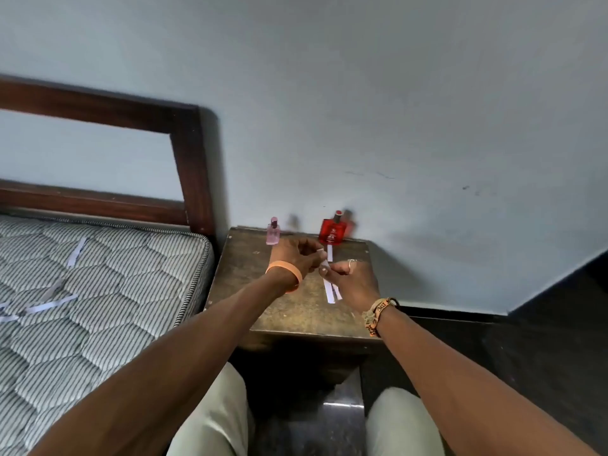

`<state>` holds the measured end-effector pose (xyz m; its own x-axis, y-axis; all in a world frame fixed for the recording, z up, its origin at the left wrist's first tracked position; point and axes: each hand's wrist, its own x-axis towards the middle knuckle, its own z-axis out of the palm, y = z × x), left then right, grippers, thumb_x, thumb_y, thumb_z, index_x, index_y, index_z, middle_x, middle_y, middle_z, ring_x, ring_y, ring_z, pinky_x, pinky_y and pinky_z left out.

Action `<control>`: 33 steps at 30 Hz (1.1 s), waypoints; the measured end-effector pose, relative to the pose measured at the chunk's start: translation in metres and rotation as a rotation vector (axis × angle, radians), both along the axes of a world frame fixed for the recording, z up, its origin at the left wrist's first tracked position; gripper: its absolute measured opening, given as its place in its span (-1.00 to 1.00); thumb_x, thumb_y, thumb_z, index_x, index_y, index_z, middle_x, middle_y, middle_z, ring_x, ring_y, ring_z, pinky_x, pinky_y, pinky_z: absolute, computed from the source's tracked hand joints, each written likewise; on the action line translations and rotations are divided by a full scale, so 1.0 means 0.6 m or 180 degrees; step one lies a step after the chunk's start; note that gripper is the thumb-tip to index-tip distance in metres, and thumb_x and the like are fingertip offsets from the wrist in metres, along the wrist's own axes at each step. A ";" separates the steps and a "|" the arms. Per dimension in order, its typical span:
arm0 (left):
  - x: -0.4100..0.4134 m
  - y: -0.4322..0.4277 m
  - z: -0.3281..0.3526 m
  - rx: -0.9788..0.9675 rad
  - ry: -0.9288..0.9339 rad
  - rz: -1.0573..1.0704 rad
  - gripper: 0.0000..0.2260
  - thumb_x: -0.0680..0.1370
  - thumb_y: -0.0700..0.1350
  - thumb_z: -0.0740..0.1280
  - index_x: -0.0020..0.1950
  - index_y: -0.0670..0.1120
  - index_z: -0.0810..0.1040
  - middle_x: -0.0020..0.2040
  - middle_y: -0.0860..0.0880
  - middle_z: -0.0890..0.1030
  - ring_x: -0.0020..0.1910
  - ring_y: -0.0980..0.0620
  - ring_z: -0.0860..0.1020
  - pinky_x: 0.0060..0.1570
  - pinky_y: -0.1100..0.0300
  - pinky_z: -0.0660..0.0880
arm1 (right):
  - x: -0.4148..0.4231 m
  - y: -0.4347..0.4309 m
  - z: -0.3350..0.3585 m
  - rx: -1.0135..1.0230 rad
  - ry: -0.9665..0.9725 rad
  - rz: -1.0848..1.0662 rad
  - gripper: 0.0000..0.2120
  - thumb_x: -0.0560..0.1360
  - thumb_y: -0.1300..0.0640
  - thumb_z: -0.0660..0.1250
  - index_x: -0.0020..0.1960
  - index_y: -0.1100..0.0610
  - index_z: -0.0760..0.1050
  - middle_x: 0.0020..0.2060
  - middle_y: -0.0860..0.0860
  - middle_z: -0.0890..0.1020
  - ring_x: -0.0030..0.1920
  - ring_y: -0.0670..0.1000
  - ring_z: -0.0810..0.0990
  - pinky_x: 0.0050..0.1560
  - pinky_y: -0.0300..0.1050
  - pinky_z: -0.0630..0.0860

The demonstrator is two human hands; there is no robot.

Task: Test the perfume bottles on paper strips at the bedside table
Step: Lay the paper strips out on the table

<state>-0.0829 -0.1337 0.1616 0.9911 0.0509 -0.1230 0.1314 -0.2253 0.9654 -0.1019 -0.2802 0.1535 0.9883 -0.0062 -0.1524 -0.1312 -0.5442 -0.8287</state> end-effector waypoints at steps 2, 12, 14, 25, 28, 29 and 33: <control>-0.012 -0.025 0.017 0.0408 -0.0221 -0.0007 -0.92 0.42 -0.14 0.50 -0.17 -0.04 0.62 -0.27 -0.04 0.67 -0.29 0.04 0.63 -0.17 0.17 0.62 | -0.020 -0.026 0.019 -0.0163 -0.0174 -0.0021 -0.67 0.51 0.01 0.43 -0.42 0.00 0.55 -0.59 -0.15 0.50 -0.49 -0.21 0.42 -0.47 -0.40 0.26; -0.047 -0.071 0.098 0.0732 -0.0363 0.0271 -0.92 0.39 -0.04 0.52 -0.26 0.02 0.65 -0.25 0.01 0.70 -0.21 0.02 0.66 -0.07 0.08 0.62 | -0.056 -0.072 0.088 -0.0248 -0.0660 -0.0361 -0.79 0.45 -0.03 0.48 0.00 0.06 0.71 -0.14 -0.04 0.73 -0.14 -0.09 0.66 -0.09 -0.19 0.55; -0.051 -0.067 0.110 0.0338 -0.0251 0.0273 -0.92 0.38 -0.11 0.54 -0.23 -0.03 0.66 -0.24 -0.04 0.70 -0.21 -0.02 0.67 -0.07 0.05 0.63 | -0.053 -0.073 0.098 -0.0339 -0.0658 -0.0310 -0.80 0.50 0.01 0.44 0.04 0.10 0.70 -0.10 0.00 0.73 -0.12 -0.05 0.65 -0.12 -0.22 0.47; -0.063 -0.037 0.110 -0.0238 0.0142 0.0505 -0.90 0.37 -0.21 0.54 -0.23 -0.13 0.64 -0.21 -0.17 0.68 -0.28 -0.04 0.62 -0.17 0.10 0.64 | -0.075 -0.050 0.111 0.0374 -0.0521 -0.0139 -0.86 0.42 0.02 0.52 -0.08 0.07 0.70 -0.15 -0.04 0.72 -0.10 -0.06 0.67 -0.10 -0.13 0.60; -0.065 -0.035 0.106 -0.0282 0.0299 0.0399 -0.88 0.37 -0.28 0.53 -0.16 -0.16 0.64 -0.19 -0.19 0.67 -0.27 -0.08 0.64 -0.18 0.09 0.64 | -0.080 -0.040 0.120 0.1400 -0.0017 0.0022 -0.89 0.48 0.15 0.47 0.00 0.09 0.67 -0.07 0.05 0.71 -0.04 0.03 0.69 -0.05 -0.02 0.64; -0.067 -0.035 0.106 -0.0265 0.0375 0.0318 -0.87 0.37 -0.30 0.52 -0.14 -0.17 0.64 -0.20 -0.19 0.67 -0.26 -0.08 0.64 -0.19 0.10 0.64 | -0.080 -0.041 0.123 0.1552 0.0095 0.0080 -0.90 0.50 0.19 0.44 0.01 0.11 0.66 -0.08 0.07 0.71 -0.07 0.02 0.68 -0.04 -0.03 0.62; -0.074 -0.034 0.104 -0.0137 0.0533 0.0006 -0.88 0.41 -0.32 0.47 -0.09 -0.19 0.61 -0.25 -0.13 0.63 -0.30 0.00 0.60 -0.30 0.20 0.61 | -0.082 -0.052 0.129 0.1713 0.0391 0.0295 -0.89 0.51 0.29 0.39 0.04 0.22 0.62 -0.14 0.15 0.68 -0.16 0.02 0.66 -0.09 -0.06 0.65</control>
<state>-0.1271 -0.1540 0.2239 0.9565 0.0437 -0.2885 0.2915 -0.1839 0.9387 -0.1510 -0.3113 0.2306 0.9558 0.1903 -0.2242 -0.2161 -0.0623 -0.9744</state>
